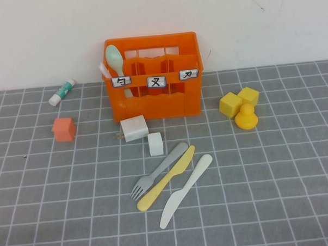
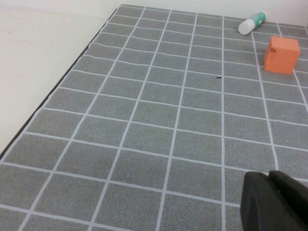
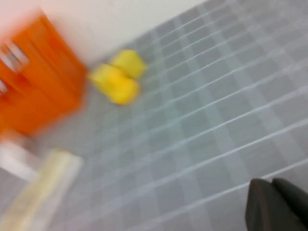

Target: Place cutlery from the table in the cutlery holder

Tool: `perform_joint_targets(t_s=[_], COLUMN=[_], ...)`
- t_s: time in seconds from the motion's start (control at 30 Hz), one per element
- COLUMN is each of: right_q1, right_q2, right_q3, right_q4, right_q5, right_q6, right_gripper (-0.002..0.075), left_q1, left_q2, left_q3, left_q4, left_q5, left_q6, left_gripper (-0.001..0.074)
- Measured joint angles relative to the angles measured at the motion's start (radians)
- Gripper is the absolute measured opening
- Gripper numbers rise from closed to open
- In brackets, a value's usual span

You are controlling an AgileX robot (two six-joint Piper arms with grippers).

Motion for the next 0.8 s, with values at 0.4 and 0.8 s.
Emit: perform_joint_targets(t_s=[0.4,0.8], right_q1=[0.0,0.0], right_q2=[0.0,0.0], right_q3=[0.002,-0.031], right_q4=[0.143,0.062], right_q5=[-0.066,-0.153], right_q6=[0.087,-0.088], right_gripper=[-0.0003,-0.0003], left_q1=[0.0,0.0], left_q2=[0.0,0.0], left_q3=[0.0,0.0], left_q4=[0.0,0.0], left_q5=[0.0,0.0], left_q6=[0.0,0.0], left_gripper=[-0.0001,-0.0001])
